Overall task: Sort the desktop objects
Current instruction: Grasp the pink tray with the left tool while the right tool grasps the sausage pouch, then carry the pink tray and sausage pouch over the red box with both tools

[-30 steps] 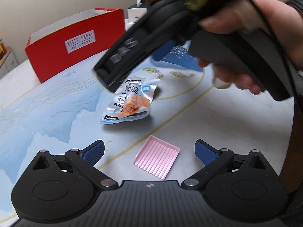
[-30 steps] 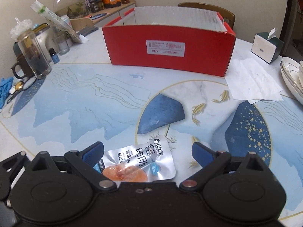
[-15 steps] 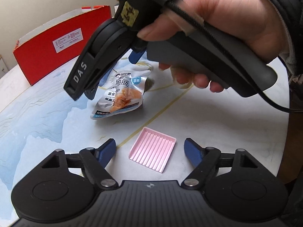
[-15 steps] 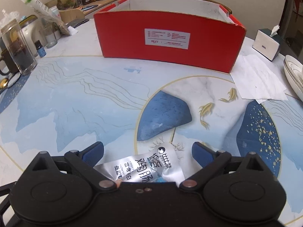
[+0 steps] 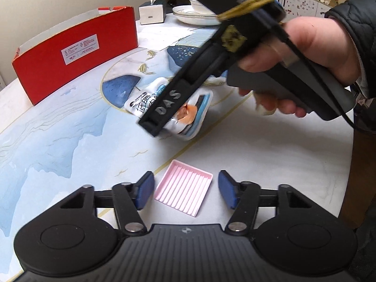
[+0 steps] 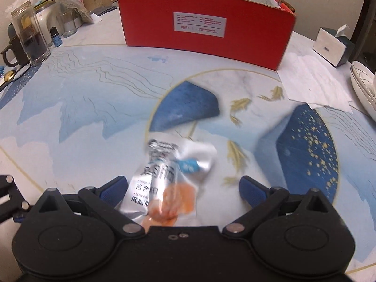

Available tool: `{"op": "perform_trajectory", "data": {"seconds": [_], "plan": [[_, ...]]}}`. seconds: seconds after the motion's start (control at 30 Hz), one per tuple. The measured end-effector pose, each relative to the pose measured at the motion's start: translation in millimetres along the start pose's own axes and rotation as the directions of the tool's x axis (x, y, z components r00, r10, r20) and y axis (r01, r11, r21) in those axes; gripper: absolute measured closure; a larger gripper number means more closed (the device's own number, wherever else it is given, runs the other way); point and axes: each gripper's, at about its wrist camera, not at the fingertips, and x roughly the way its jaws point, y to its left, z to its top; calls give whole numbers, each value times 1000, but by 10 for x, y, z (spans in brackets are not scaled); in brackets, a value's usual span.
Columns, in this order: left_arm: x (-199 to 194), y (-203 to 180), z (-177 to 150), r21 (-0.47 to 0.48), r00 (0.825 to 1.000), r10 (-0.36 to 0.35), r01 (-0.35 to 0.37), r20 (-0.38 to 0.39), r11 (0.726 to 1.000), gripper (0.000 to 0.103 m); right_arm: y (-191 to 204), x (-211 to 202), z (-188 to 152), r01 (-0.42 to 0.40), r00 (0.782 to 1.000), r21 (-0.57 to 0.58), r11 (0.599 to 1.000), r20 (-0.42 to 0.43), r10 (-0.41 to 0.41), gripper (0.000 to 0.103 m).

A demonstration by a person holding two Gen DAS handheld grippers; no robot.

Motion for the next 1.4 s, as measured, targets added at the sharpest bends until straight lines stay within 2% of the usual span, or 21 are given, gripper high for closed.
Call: {"op": "perform_trajectory", "data": {"seconds": [0.2,0.3,0.4,0.43,0.77,1.0,1.4], "plan": [[27,-11,36,6,1000,-2,2,0,1000,52,-50,-68,-75,-16,1000,-32,999,7,16,7],[46,-1,51,3,1000,0,0,-4,1000,52,-34,-99,-64,-30,999,-53,998,17,31,19],[32,-17,45,-6,1000,7,-7,-6,1000,52,-22,-126,-43,-41,999,-67,997,25,43,36],[29,-14,47,-11,1000,9,-9,-6,1000,52,-22,-130,-33,-42,999,-69,997,24,44,38],[18,52,69,-88,1000,18,-19,-12,996,53,-59,-195,-19,-63,997,-52,997,40,65,45],[-15,150,93,-136,999,33,-34,-10,990,53,-48,-288,-74,-80,995,-49,996,59,83,45],[-206,405,385,-227,994,98,-86,41,970,53,-129,-561,84,-107,989,-16,994,102,108,45]]}}
